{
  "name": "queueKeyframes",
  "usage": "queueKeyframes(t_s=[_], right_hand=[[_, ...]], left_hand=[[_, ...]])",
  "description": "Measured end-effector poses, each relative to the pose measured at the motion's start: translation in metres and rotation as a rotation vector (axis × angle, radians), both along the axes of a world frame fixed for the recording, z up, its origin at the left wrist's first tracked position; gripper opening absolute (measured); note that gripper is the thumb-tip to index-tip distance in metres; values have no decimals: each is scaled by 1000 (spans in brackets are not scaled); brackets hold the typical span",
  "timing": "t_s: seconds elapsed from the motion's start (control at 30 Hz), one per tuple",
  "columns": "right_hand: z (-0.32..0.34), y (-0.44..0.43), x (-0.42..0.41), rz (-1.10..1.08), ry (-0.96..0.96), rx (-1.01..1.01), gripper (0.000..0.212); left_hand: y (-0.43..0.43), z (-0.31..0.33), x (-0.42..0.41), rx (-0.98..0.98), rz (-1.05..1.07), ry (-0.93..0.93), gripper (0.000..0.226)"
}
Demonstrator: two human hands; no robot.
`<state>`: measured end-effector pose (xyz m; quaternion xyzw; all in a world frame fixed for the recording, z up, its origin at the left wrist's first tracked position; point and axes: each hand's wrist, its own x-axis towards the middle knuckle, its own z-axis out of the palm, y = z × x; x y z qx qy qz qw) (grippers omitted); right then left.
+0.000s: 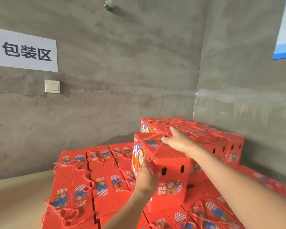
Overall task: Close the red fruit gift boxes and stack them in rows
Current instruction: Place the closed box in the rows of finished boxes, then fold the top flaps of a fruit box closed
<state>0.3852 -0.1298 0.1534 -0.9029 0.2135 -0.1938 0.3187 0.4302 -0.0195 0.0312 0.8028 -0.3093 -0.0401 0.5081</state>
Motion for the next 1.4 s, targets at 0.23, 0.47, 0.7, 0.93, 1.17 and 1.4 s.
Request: queueKeyframes(t_s=[0.23, 0.47, 0.7, 0.93, 1.17, 1.4], right_hand=[[-131, -28, 0, 45, -39, -769, 72], [-134, -63, 35, 7, -164, -739, 68], [-126, -93, 51, 42, -67, -657, 65], [-124, -54, 37, -17, 146, -508, 94], [-173, -17, -43, 89, 542, -370, 55], [-192, -11, -99, -54, 513, -416, 28]], left_hand=[[-12, -61, 20, 85, 53, -30, 25], [-41, -69, 41, 48, 114, 2, 44], [-22, -95, 26, 209, -114, -72, 56], [52, -97, 9, 370, -89, -224, 41], [134, -114, -38, 603, -200, -413, 44], [155, -113, -78, 574, -178, -680, 58]])
